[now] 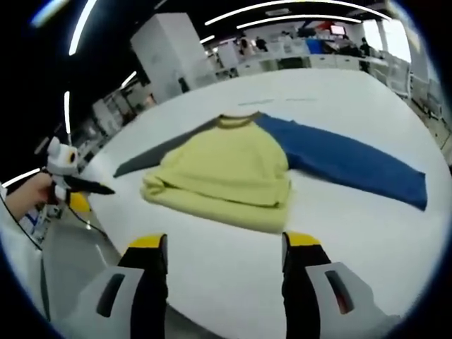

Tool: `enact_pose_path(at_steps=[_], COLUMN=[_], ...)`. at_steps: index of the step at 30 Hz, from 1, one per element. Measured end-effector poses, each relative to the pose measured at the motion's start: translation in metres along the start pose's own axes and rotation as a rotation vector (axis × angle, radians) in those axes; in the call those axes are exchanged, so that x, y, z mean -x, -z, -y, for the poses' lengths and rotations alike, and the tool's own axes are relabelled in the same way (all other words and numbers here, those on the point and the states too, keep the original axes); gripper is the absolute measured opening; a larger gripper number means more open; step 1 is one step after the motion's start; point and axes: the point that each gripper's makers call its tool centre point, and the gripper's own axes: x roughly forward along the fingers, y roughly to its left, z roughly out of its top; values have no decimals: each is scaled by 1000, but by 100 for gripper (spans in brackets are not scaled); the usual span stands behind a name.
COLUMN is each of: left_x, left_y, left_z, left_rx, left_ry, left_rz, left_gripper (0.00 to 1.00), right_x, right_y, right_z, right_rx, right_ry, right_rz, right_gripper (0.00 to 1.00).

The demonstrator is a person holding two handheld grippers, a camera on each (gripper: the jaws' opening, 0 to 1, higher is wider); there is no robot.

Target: Fold the garment on the visible template until the final outline fits inside the template.

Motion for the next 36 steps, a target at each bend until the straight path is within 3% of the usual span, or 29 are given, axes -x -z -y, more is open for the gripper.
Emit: enact_pose_path(at_steps=[36], left_x=[-20], left_y=[-8], left_z=[-5], left_rx=[2], left_ry=[12], left_rz=[-39], left_gripper=[91], right_x=[-31], right_y=[-12], right_z=[23], right_rx=[48], right_ry=[-3], right_rz=[-30], right_gripper=[51])
